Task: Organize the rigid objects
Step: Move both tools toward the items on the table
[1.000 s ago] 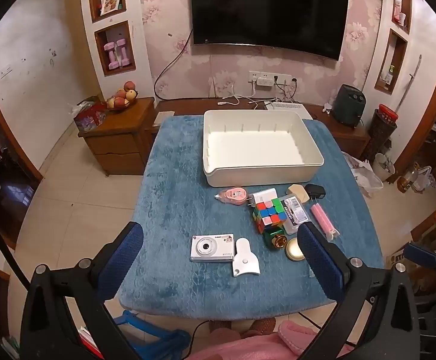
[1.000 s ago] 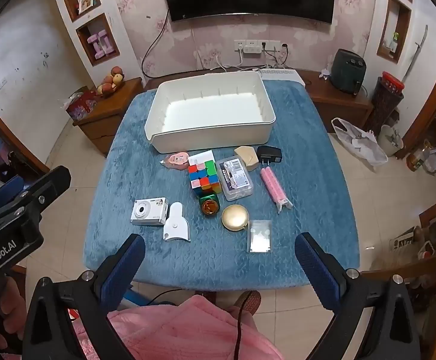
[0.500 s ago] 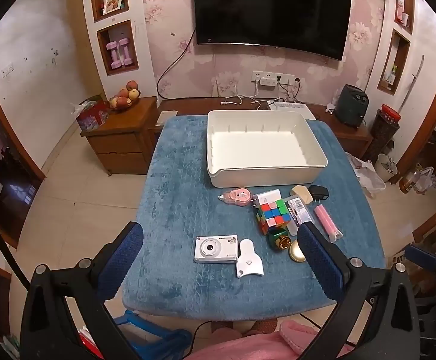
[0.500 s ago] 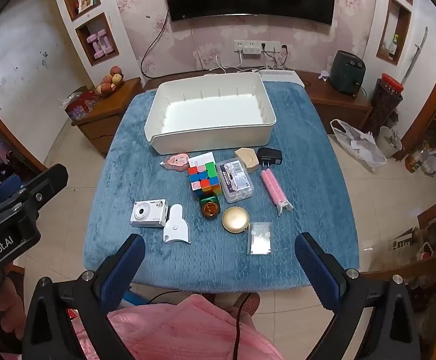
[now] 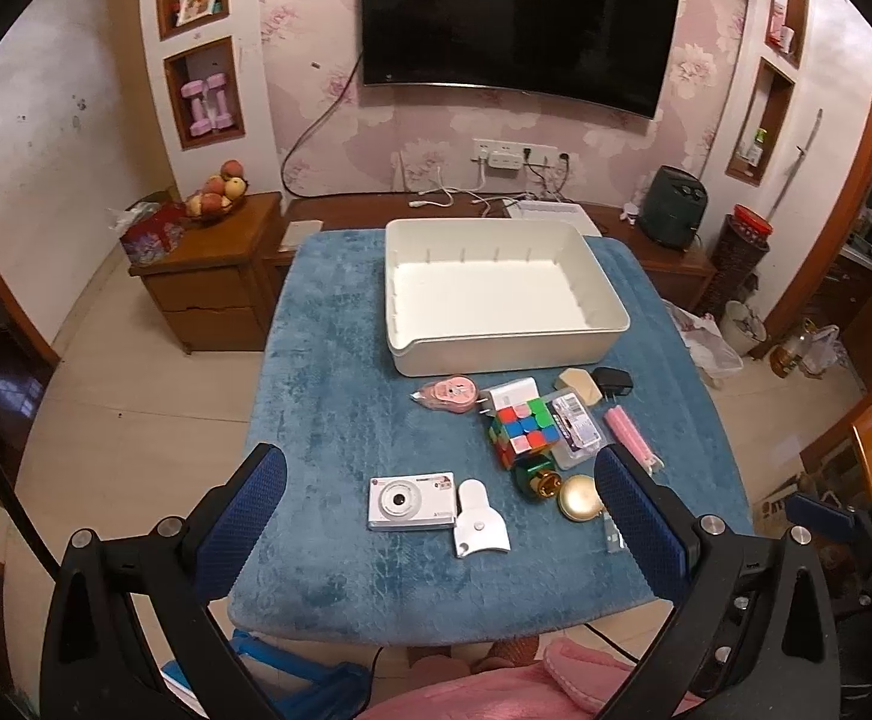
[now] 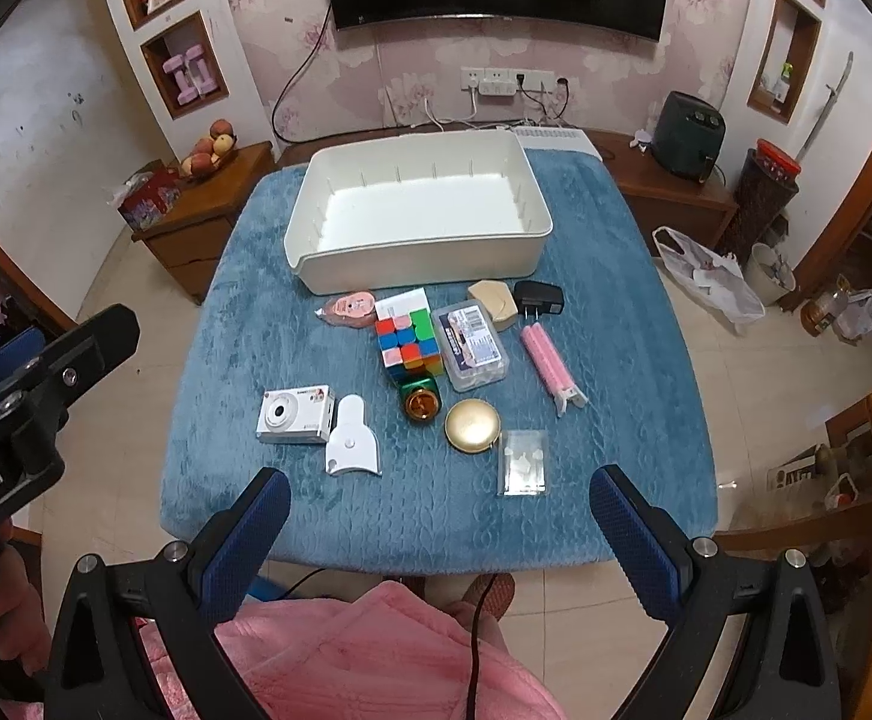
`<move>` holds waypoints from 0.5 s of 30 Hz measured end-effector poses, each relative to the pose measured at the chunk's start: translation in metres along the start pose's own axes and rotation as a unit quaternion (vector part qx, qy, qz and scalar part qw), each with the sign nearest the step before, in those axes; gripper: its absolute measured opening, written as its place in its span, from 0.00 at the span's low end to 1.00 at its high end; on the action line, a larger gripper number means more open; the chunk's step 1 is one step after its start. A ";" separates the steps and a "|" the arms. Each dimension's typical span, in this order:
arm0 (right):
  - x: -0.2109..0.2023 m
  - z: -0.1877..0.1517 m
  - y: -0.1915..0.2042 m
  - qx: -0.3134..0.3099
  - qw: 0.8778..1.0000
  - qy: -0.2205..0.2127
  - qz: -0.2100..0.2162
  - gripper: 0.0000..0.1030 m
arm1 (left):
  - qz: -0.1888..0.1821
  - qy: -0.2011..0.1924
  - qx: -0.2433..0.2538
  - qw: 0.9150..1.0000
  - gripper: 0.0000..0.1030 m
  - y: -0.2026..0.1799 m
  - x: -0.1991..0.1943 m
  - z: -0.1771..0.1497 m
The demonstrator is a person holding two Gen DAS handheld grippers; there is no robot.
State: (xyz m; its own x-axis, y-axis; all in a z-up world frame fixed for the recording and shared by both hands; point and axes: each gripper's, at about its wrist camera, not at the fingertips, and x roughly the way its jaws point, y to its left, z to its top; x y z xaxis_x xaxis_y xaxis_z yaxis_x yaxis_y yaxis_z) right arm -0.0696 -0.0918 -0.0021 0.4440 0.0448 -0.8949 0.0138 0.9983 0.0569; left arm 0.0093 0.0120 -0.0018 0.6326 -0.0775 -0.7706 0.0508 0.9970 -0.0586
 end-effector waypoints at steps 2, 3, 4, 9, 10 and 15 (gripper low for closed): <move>0.001 0.001 0.003 -0.002 1.000 0.006 -0.006 0.97 | -0.007 0.008 -0.001 1.000 0.99 0.004 0.004 0.001; 0.002 0.001 0.006 -0.002 1.000 0.008 -0.009 0.97 | -0.009 0.010 -0.002 1.000 0.99 0.005 0.005 0.001; 0.003 0.001 0.008 -0.004 1.000 0.011 -0.014 0.97 | -0.014 0.017 -0.004 1.000 0.99 0.008 0.008 0.002; 0.009 -0.001 0.019 -0.008 0.999 0.025 -0.025 0.97 | -0.029 0.048 -0.005 0.998 0.99 0.016 0.022 -0.003; 0.010 -0.002 0.022 -0.009 0.999 0.027 -0.029 0.97 | -0.034 0.061 -0.007 0.998 0.99 0.019 0.027 -0.005; 0.018 -0.007 0.036 -0.014 0.999 0.034 -0.035 0.97 | -0.052 0.102 -0.014 0.993 0.99 0.031 0.044 -0.011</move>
State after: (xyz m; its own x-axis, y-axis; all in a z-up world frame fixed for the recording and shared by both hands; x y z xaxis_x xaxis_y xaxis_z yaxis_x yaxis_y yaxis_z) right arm -0.0675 -0.0543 -0.0193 0.3818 -0.0236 -0.9240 0.0168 0.9997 -0.0186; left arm 0.0300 0.0391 -0.0450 0.4548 -0.1807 -0.8721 0.0839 0.9835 -0.1600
